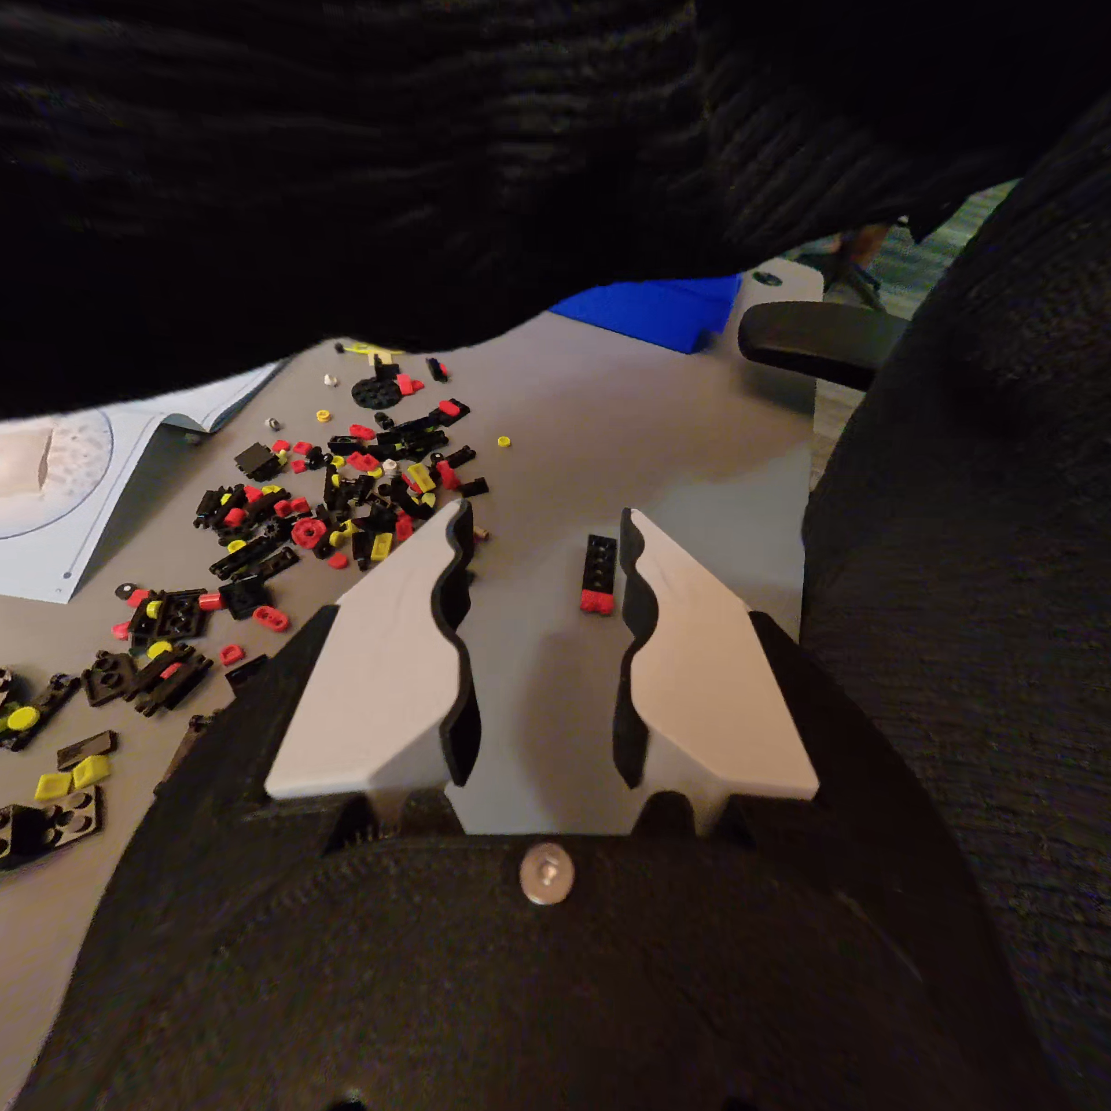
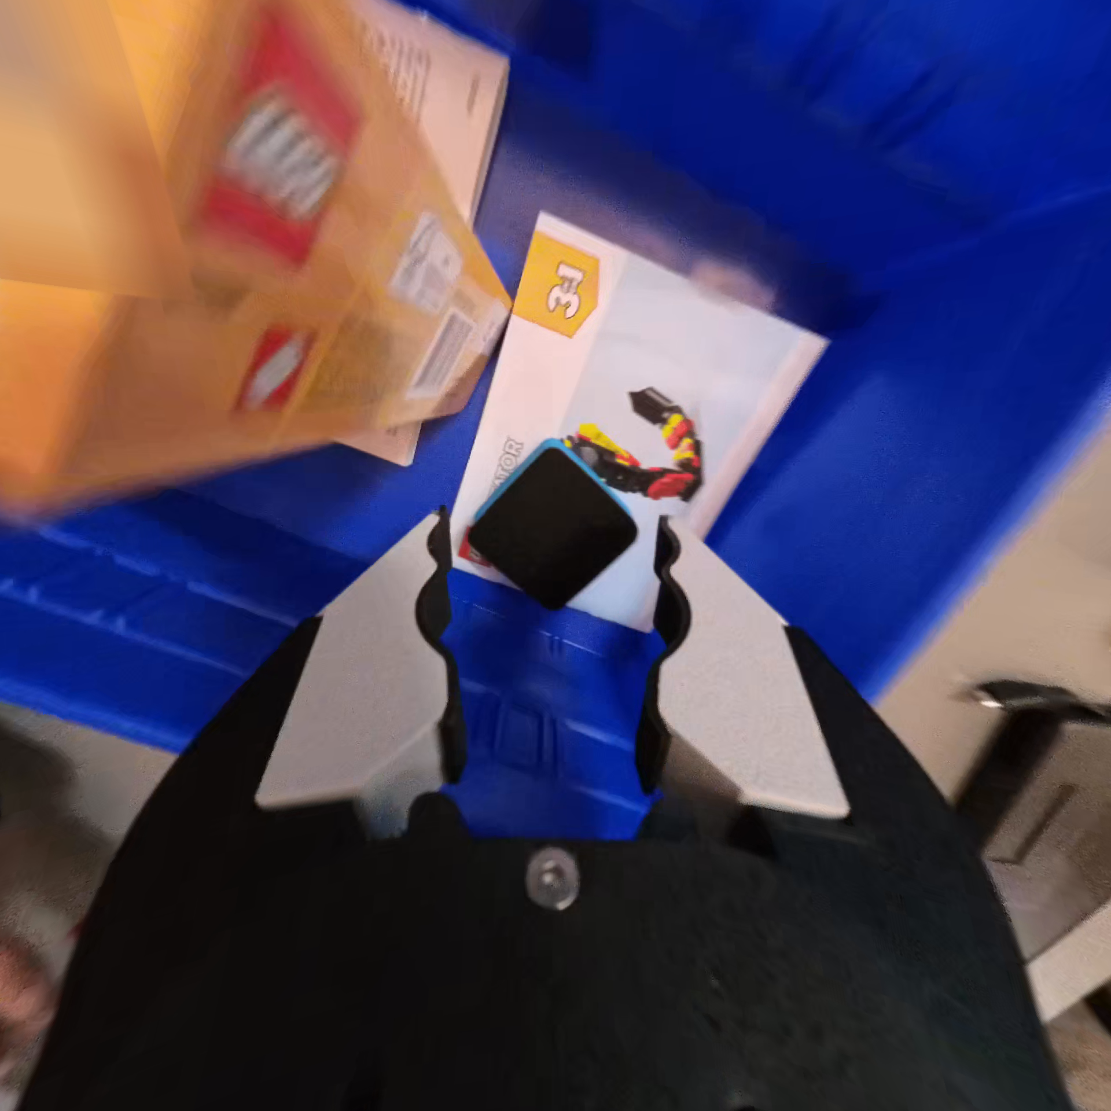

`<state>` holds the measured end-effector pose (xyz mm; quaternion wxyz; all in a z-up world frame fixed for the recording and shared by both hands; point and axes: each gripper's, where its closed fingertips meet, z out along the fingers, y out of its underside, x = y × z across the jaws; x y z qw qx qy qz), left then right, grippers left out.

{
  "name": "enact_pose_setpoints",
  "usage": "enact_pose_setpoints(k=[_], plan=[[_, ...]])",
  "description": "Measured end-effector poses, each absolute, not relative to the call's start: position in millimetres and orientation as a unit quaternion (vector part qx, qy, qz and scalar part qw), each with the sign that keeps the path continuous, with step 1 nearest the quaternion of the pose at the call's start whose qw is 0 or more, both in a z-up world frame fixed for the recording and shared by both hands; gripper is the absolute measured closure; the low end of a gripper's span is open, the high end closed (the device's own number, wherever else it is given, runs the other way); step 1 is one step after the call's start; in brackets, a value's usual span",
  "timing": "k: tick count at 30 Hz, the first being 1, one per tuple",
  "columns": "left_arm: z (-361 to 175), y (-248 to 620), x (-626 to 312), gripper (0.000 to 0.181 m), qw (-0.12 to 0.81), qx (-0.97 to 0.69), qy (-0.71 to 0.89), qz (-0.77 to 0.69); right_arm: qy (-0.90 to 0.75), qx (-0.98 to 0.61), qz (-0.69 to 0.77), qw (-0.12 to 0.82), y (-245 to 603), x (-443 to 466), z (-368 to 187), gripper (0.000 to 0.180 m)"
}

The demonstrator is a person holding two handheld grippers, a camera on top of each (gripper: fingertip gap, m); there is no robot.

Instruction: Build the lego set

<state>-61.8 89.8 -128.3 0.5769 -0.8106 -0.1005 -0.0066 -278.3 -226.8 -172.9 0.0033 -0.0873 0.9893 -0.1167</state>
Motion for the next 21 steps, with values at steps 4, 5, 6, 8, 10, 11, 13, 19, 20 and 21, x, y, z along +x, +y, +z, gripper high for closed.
enact_pose_setpoints(k=[4,5,6,8,10,11,13,19,20,21], plan=[[-123.4,80.5,-63.8,0.134,0.584,-0.804,-0.113,-0.009,0.995,-0.081,0.026,0.057,-211.6,-272.1,-209.9,0.104],[-121.8,77.7,-63.8,0.134,0.586,-0.802,-0.115,-0.008,0.994,-0.088,0.042,0.053,-207.7,-273.6,-216.7,0.105],[-119.9,75.1,-63.6,0.134,0.588,-0.801,-0.117,-0.006,0.994,-0.099,0.034,0.040,-210.1,-275.6,-218.7,0.106],[-114.7,71.2,-62.0,0.134,0.594,-0.795,-0.118,-0.003,0.993,-0.106,0.027,0.038,-210.1,-274.1,-216.1,0.107],[-110.9,69.6,-58.7,0.134,0.599,-0.792,-0.117,-0.001,0.993,-0.107,0.010,0.037,-208.2,-273.7,-203.0,0.110],[-110.8,69.3,-56.9,0.134,0.598,-0.793,-0.115,0.000,0.994,-0.107,-0.013,0.033,-209.5,-274.9,-190.7,0.110],[-113.3,69.4,-53.6,0.134,0.591,-0.799,-0.110,0.005,0.993,-0.097,-0.071,0.021,-212.4,-283.7,-157.5,0.110],[-119.7,73.2,-47.1,0.133,0.578,-0.811,-0.095,0.011,0.973,0.013,-0.229,-0.028,-205.5,-366.5,-58.8,0.111],[-121.4,73.8,-47.1,0.133,0.575,-0.812,-0.096,0.008,0.972,0.033,-0.226,-0.046,-198.9,-388.5,-57.3,0.111],[-123.1,74.2,-47.1,0.133,0.574,-0.813,-0.098,0.005,0.974,0.050,-0.212,-0.061,-191.5,-409.0,-62.7,0.111]])
